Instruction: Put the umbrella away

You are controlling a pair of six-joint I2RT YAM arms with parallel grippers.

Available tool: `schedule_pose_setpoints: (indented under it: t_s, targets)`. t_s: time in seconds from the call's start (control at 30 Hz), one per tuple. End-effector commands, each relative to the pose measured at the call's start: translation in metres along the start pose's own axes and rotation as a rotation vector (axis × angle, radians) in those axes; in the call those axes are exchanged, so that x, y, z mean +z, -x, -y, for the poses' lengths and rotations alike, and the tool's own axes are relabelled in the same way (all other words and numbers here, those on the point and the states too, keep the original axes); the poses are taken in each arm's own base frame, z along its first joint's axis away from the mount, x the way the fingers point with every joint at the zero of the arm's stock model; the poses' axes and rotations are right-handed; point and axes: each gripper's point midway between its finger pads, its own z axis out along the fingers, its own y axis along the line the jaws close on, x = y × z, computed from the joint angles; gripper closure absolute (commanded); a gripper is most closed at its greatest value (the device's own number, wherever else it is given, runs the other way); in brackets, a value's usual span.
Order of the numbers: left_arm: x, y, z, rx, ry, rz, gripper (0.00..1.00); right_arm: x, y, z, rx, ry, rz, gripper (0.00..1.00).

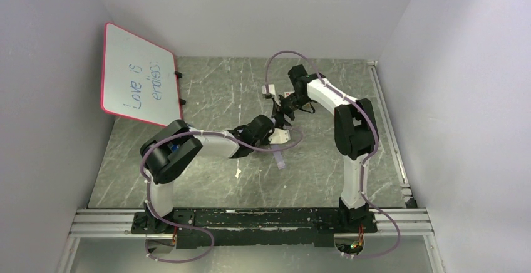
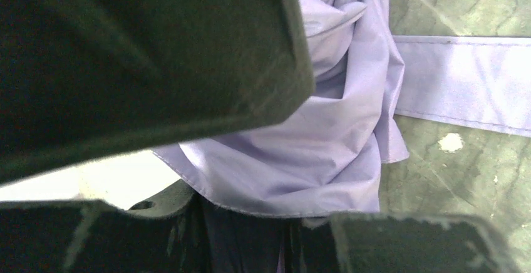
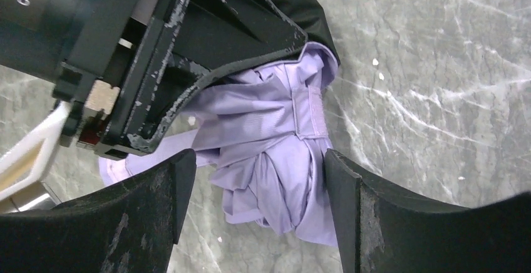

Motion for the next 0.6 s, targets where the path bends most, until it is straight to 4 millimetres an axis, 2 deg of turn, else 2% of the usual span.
schedule_pose_setpoints:
  t_s: [0.0, 0.3, 0.57]
  targets:
    - [0.002, -0.071, 0.060, 0.112, -0.184, -0.216, 0.95, 0.007, -0.020, 0.003, -0.031, -0.015, -0.113, 0.22]
    - [0.001, -0.060, 0.055, 0.103, -0.154, -0.177, 0.95, 0.024, -0.041, 0.002, -0.024, -0.013, -0.156, 0.25]
    - [-0.002, -0.052, 0.049, 0.082, -0.126, -0.146, 0.95, 0.029, -0.067, 0.006, 0.056, -0.035, -0.246, 0.43]
